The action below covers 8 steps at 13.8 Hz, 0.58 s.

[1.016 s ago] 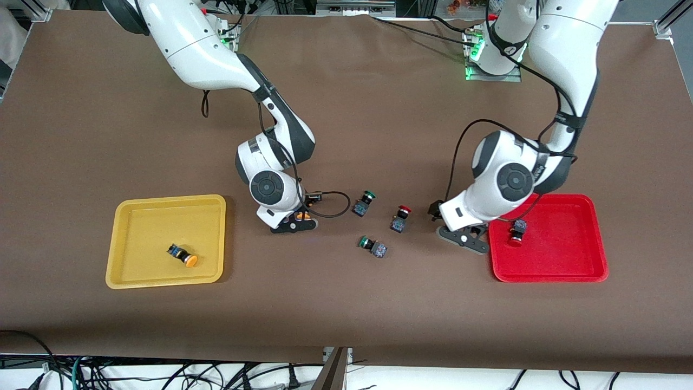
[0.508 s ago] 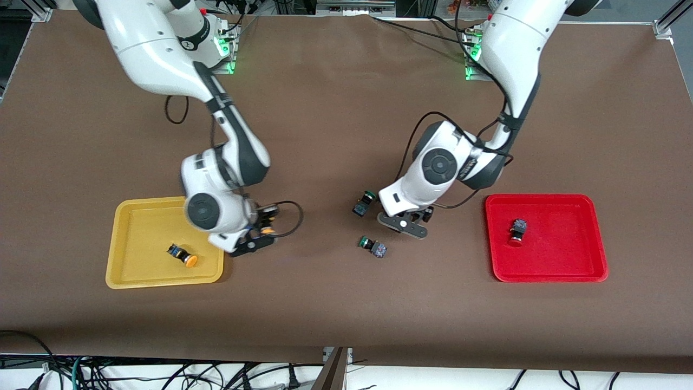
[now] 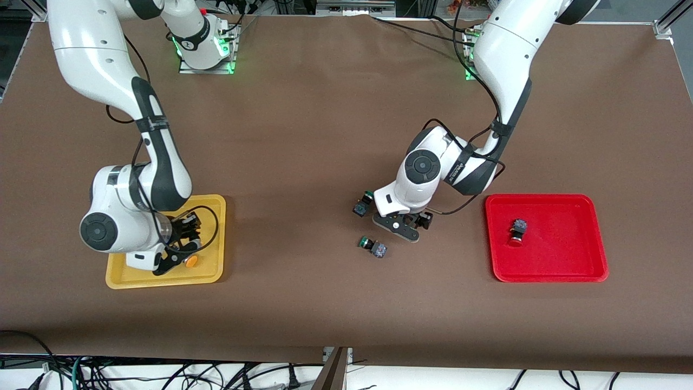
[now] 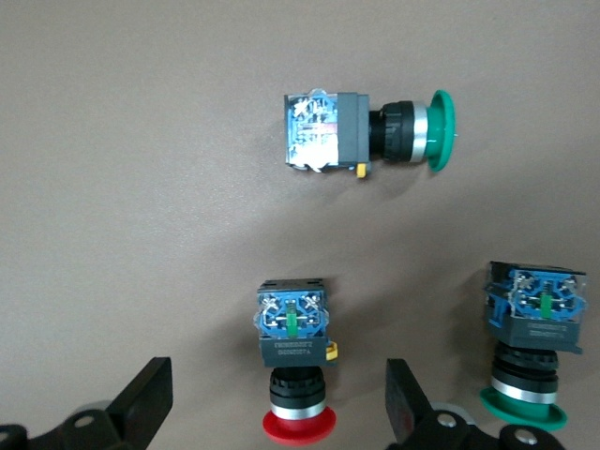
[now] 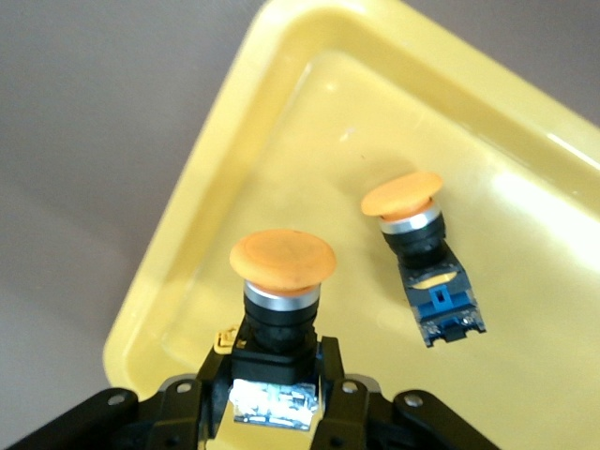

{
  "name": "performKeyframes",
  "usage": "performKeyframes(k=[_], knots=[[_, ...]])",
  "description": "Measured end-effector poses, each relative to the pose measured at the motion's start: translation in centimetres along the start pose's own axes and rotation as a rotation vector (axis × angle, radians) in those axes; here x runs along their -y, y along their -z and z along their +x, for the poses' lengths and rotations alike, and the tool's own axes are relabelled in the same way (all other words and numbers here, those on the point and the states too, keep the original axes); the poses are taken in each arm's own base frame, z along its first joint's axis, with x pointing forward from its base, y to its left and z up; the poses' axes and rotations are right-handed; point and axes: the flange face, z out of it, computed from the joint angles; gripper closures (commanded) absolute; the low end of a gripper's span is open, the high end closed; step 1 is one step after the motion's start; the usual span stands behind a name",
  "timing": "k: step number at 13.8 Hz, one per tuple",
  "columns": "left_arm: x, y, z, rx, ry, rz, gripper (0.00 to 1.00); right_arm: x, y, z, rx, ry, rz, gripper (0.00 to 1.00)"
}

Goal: Place red and yellow buttons in trays
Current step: 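Lower the yellow button into the yellow tray and open the right gripper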

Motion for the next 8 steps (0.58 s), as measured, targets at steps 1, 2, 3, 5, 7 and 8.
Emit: performKeyframes(k=[1,2,3,5,7,8], knots=[[0.0,-0.3,0.0,-0.006,0.000,-0.002,0.00,0.3,-0.6,0.1,0.006,0.003,0.006,0.71],[-0.1,-0.9,0.1,-0.012,-0.001,-0.005,0.00,0.8,-1.1,0.4,0.008,0.004,0.018,0.67],[-0.1,-1.6,0.0,-0.011,-0.001,-0.007,0.00,1.3,-1.8,0.6,0.007,-0.005,0.040,0.61],[-0.2,-2.8,-0.1,-0.007,-0.001,-0.010,0.00,1.6,-3.2,0.7,0.011,-0.032,0.068,0.00],[-0.2,-3.3,-0.2,-0.002,-0.001,-0.010,0.49,1.2,-3.9,0.5,0.017,-0.064,0.076,0.00],[-0.2,-3.3,-0.2,-0.003,0.000,-0.011,0.56,0.8,-4.0,0.3,0.016,-0.075,0.079,0.00]])
